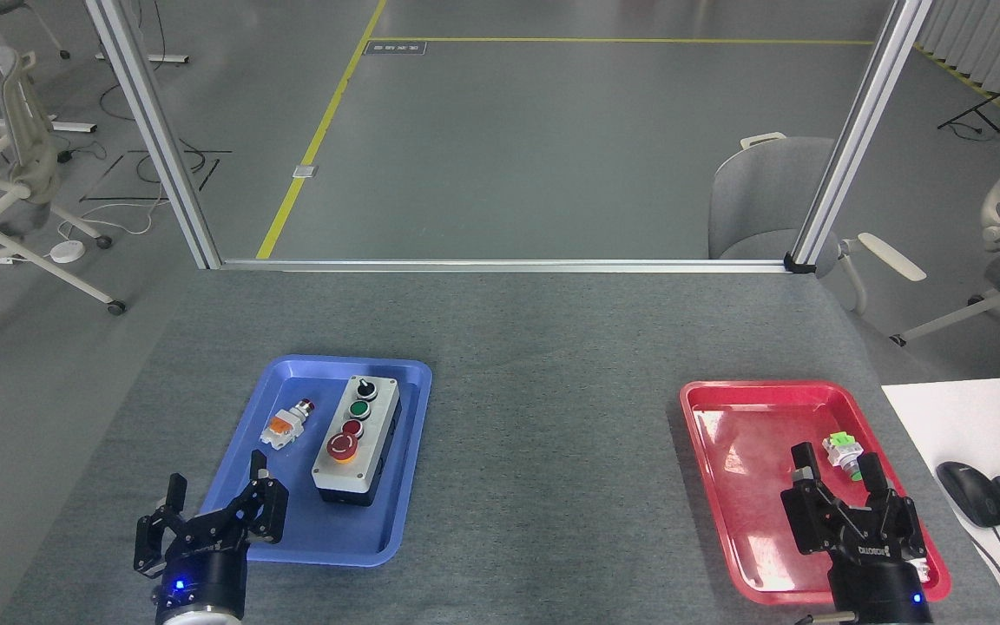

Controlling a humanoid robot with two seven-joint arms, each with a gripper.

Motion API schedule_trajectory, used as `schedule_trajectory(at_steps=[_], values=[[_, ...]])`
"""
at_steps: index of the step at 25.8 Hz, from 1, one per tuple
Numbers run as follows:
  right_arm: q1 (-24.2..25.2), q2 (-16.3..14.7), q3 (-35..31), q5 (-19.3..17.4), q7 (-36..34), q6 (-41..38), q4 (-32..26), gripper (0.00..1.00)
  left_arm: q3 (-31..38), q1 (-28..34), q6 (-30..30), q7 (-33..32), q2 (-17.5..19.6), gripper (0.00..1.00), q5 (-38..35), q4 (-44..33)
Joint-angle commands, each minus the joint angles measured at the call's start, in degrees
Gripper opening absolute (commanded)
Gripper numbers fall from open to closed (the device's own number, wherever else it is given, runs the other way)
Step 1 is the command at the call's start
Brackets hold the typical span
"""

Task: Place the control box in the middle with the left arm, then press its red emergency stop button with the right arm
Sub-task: 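Move the left gripper forward over the grey control box in the blue tray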

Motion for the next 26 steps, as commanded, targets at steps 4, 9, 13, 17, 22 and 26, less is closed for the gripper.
schedule_trajectory(at_steps=[4,9,13,17,22,26], values=[[-0.2,0.0,0.0,0.0,0.0,0.4,0.0,0.99,0.1,0.0,0.0,1.6,-0.3,0.99,0.4,0.0],[-0.1,0.3,0.1,0.0,0.0,0.3,0.1,0.99,0.0,-0.1,0.0,2.0,-0.9,0.99,0.6,-1.3],[0.0,0.4,0.2,0.0,0.0,0.3,0.1,0.99,-0.3,0.8,-0.1,2.0,-1.5,0.99,0.5,-4.1],[0.0,0.2,0.3,0.0,0.0,-0.1,0.0,0.99,-3.5,2.4,0.6,2.0,-1.5,0.99,-0.7,-6.0],[0.0,0.0,0.4,0.0,0.0,0.2,0.0,0.99,-9.1,2.4,5.8,1.8,-1.6,0.98,-9.7,-2.2],[-0.1,0.0,0.4,-0.1,0.0,0.1,0.0,0.99,-13.4,1.3,10.3,1.0,-1.7,0.98,-14.2,3.3]])
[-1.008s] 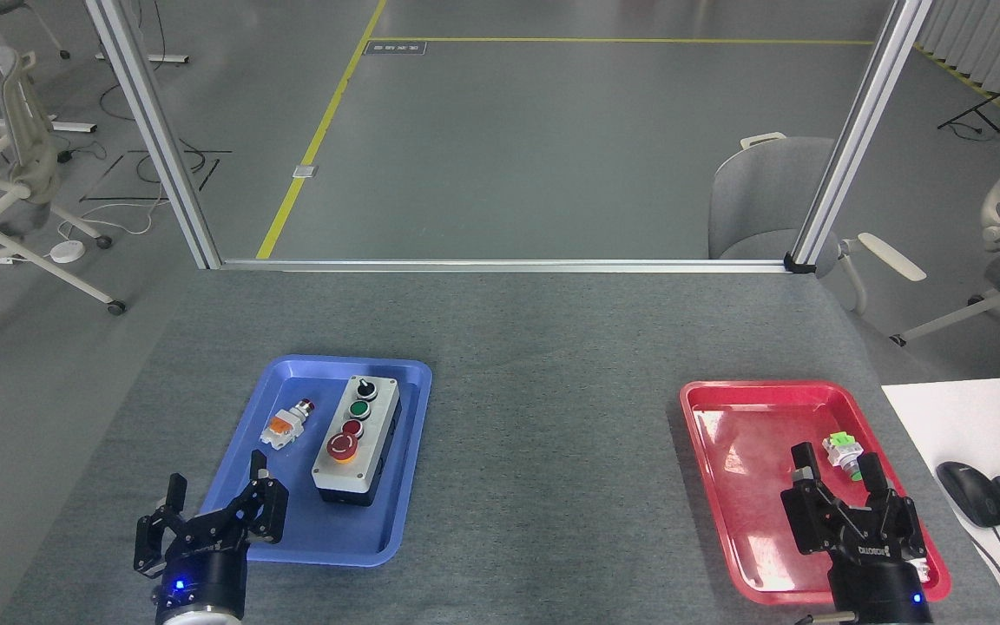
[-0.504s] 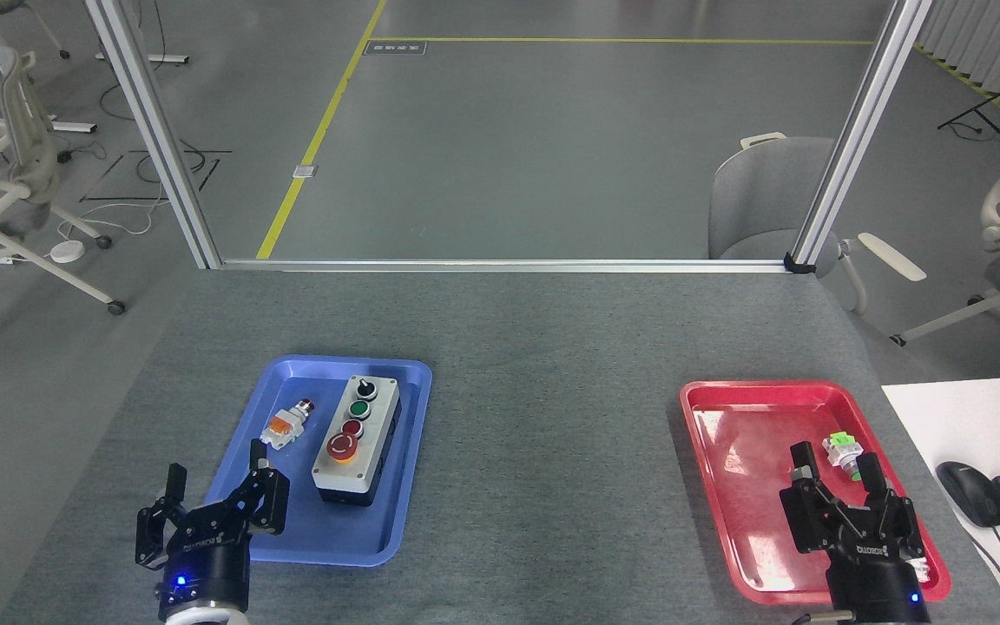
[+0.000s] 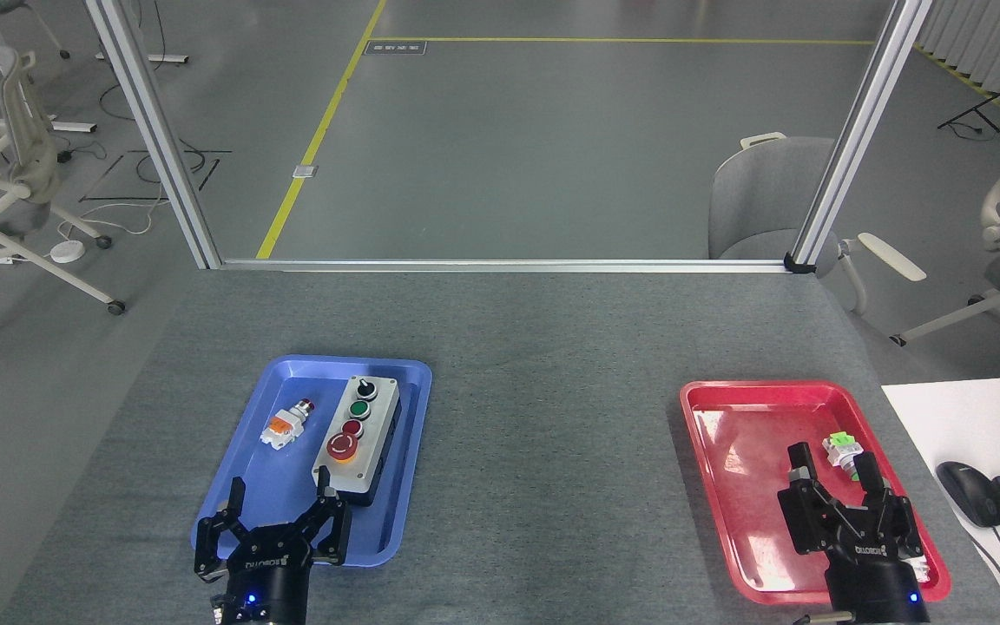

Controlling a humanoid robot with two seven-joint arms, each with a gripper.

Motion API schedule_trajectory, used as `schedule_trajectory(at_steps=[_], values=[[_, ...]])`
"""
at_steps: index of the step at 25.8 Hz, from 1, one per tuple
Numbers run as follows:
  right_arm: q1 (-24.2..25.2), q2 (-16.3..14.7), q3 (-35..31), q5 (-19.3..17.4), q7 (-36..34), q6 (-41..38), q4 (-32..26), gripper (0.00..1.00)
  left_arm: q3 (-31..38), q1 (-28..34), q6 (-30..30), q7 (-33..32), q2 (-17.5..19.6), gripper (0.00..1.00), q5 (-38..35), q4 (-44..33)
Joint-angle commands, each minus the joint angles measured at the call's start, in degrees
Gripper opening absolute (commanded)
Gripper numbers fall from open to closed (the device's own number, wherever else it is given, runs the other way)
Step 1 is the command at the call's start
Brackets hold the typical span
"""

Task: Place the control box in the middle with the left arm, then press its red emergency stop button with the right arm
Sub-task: 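Move the left gripper forward over the grey control box in the blue tray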

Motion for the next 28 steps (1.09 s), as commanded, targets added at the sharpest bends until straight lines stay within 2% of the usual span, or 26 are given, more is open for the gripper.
schedule_trajectory(at_steps=[1,4,7,10,18,28], values=[[-0.3,-0.2,0.1,-0.1,0.4,0.5,0.1,0.99,-3.7,-1.4,2.8,-0.5,0.0,0.98,-3.3,6.0],[-0.3,-0.4,0.2,-0.6,4.5,0.3,-0.1,0.99,-4.0,-4.3,2.8,-0.6,0.3,0.98,-3.7,12.2],[-0.5,-1.5,0.3,-0.8,13.8,0.5,0.2,0.99,-4.0,-7.4,2.8,-1.1,0.8,0.98,-3.7,17.2],[-0.8,-1.8,0.4,-0.8,18.9,0.0,0.0,0.99,-4.0,-9.2,2.5,-3.1,1.1,0.98,-3.6,18.9],[-2.4,-0.7,0.2,-0.6,14.7,0.5,0.1,0.99,-4.1,-9.4,1.4,-4.5,1.1,0.99,-3.6,19.1],[-4.8,-1.7,0.3,-0.6,14.8,0.4,1.4,0.99,-6.8,-11.3,0.5,-4.6,0.0,0.99,-3.5,20.4]])
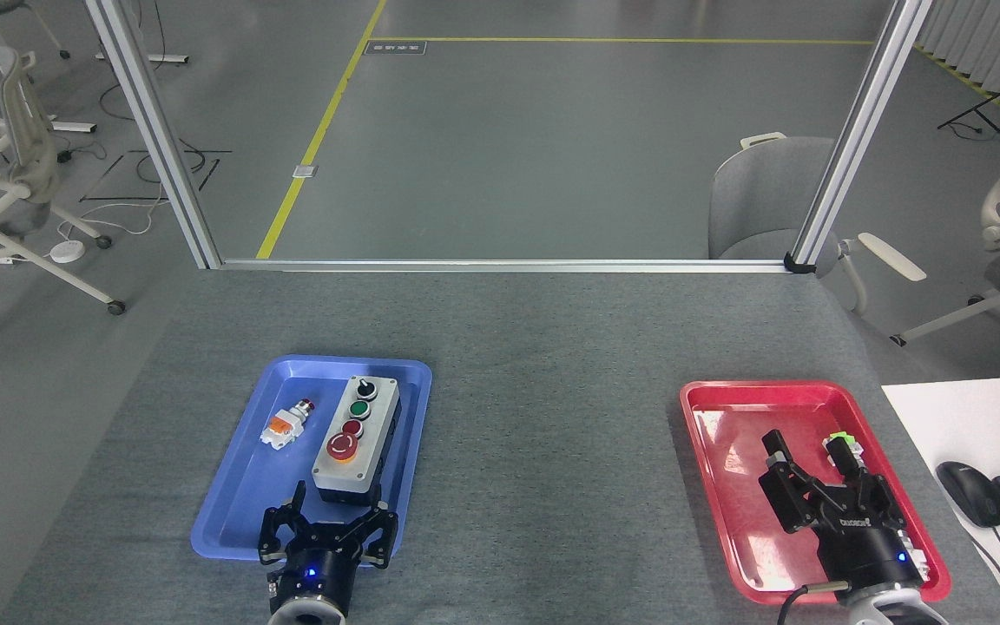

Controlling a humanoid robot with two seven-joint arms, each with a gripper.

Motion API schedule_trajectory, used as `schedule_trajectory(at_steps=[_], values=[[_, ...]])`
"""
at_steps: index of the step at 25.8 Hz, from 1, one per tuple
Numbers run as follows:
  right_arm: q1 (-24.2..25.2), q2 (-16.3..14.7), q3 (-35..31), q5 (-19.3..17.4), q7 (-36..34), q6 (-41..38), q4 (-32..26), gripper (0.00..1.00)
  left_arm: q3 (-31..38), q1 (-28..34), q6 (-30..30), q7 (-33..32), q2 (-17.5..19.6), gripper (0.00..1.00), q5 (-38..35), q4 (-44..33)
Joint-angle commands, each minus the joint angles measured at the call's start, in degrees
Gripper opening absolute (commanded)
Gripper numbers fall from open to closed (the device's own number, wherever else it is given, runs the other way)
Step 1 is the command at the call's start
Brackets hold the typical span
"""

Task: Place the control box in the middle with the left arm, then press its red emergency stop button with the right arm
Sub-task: 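Move the left gripper forward over the grey control box in the blue tray, then lower the left gripper and close it on the near end of the control box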

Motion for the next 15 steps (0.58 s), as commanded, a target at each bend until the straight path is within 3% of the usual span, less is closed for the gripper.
schedule_trajectory(at_steps=[1,7,15], values=[[-0.2,-0.2,0.3,-0.1,0.0,0.3,0.5,0.99,-1.2,-1.3,0.4,-0.1,-0.7,0.99,0.0,1.7],[-0.1,-2.7,2.6,-0.2,-0.3,0.5,0.5,0.99,-1.2,-4.7,0.7,0.0,-0.9,0.99,0.2,8.1],[-0.8,-3.1,2.8,-0.3,-0.1,3.5,1.1,0.99,-1.2,-7.8,1.9,0.1,-0.4,0.99,0.6,13.0]])
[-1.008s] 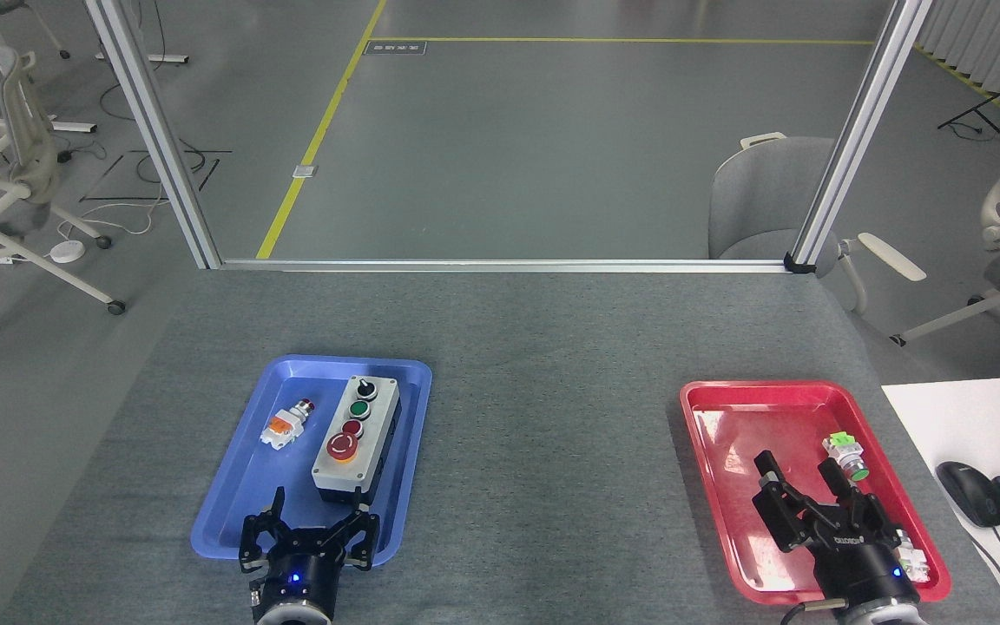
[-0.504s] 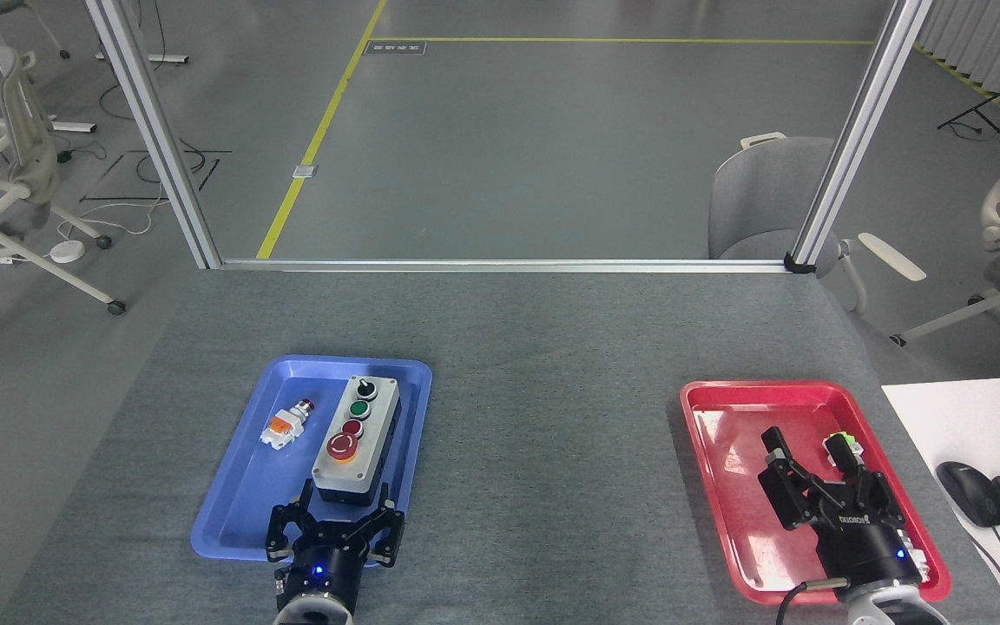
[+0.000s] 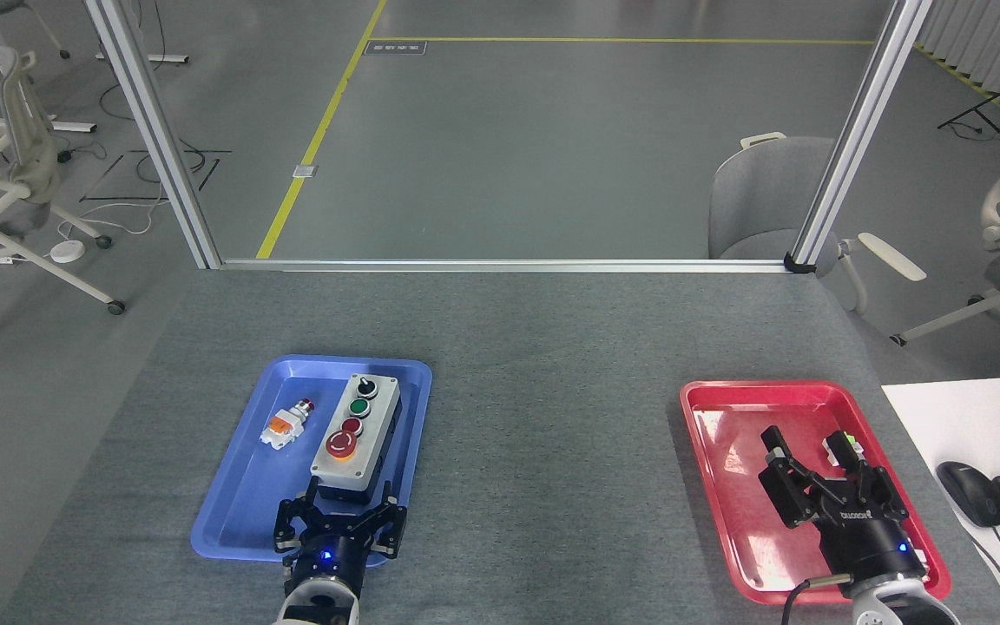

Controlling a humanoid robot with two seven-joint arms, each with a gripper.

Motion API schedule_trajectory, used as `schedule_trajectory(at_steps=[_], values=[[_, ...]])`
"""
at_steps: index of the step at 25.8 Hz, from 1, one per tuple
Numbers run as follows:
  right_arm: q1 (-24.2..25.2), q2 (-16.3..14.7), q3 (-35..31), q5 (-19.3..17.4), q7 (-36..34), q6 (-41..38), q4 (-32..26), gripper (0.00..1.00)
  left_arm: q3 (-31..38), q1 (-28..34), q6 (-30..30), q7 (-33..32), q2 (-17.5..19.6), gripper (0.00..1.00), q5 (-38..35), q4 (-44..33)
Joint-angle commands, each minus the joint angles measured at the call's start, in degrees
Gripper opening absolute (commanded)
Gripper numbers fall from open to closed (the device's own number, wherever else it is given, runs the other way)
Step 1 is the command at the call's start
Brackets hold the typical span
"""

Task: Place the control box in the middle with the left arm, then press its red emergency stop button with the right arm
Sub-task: 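Lower the left gripper and close it on the near end of the control box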

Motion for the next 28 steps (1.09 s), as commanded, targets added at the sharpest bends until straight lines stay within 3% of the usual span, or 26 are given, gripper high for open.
schedule_trajectory(at_steps=[1,18,28], values=[[-0.3,-0.1,0.2,0.0,0.2,2.8,0.1,0.99,0.0,-1.9,0.5,0.1,0.1,0.99,0.2,2.9],[-0.8,0.0,1.8,0.0,0.4,4.2,-0.1,0.99,0.3,-11.8,1.5,0.2,0.6,0.99,1.0,16.4],[-0.7,-0.1,1.8,0.0,0.4,3.4,0.0,0.99,0.3,-14.2,1.0,0.4,0.5,0.99,1.6,18.2]])
